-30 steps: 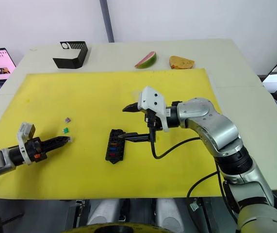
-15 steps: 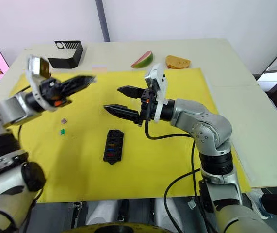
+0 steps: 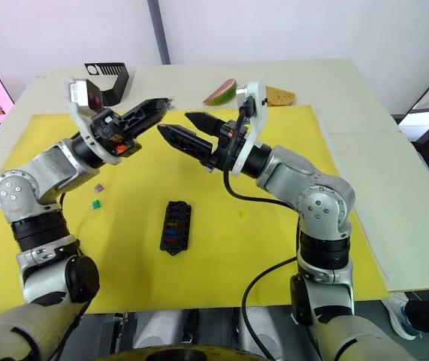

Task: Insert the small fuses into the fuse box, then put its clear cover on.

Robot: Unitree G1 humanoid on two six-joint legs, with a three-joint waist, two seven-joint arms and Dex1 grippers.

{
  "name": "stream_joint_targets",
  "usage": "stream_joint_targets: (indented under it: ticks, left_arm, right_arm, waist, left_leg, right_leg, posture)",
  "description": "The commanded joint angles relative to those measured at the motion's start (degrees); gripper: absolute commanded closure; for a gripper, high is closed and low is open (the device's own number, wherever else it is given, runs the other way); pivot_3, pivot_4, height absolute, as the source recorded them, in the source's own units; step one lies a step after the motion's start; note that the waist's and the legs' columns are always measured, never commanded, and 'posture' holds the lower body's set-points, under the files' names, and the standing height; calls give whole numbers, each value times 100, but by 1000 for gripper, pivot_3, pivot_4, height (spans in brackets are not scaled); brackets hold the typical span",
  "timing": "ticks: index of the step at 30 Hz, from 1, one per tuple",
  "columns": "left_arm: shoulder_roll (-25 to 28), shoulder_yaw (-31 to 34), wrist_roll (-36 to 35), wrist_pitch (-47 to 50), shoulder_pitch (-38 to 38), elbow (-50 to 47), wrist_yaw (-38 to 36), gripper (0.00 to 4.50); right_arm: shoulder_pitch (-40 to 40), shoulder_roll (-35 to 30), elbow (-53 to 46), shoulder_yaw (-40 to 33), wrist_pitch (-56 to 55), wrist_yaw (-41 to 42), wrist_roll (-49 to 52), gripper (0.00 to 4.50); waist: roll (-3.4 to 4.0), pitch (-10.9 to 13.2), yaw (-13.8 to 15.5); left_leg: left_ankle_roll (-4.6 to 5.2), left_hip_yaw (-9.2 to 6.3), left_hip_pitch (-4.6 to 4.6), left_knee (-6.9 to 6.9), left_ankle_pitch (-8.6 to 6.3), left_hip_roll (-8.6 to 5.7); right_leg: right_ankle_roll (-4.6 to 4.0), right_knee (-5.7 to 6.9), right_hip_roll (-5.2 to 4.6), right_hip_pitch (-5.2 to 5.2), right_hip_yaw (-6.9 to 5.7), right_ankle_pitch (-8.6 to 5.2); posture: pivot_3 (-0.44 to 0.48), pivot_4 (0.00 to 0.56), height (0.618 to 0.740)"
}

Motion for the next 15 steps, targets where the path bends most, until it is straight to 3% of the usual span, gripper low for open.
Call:
stream_joint_targets:
  ticks: [1,8,9,10,15]
  left_arm:
    - [77,-159,-243,-292,47,-192,-1,4446]
    - [236,-449,-500,-600,151,-227,20,4446]
    - [262,-488,-519,-631,156,-236,-4,4500]
    - [291,-528,-549,-652,163,-243,-29,4500]
    - [388,-672,-681,-800,210,-264,-28,4500]
  right_arm:
    - [-194,186,70,-245,-16,-404,414,0]
    - [-371,296,305,-380,-23,-867,806,0]
    - [-375,287,314,-373,-28,-899,841,536]
    - [-376,276,320,-364,-32,-933,877,705]
    - [-334,193,252,-265,-40,-914,1004,705]
  waist:
    - [0,0,-19]
    - [0,0,-14]
    - [0,0,-12]
    - [0,0,-6]
    - [0,0,-12]
  left_leg:
    - [-1,0,0,0,1,0]
    - [-4,0,1,-3,3,1]
    - [-4,0,0,-3,3,1]
    - [-4,0,0,-2,3,1]
    - [-2,1,0,-2,2,1]
  right_leg:
    - [0,1,0,0,0,0]
    - [-1,4,3,-2,0,-1]
    - [-1,3,3,-2,0,0]
    - [-1,3,3,-2,0,0]
    - [-1,1,3,-1,0,-1]
  posture:
    - [0,150,740]
    - [0,150,740]
    - [0,150,740]
    - [0,150,740]
    - [0,150,740]
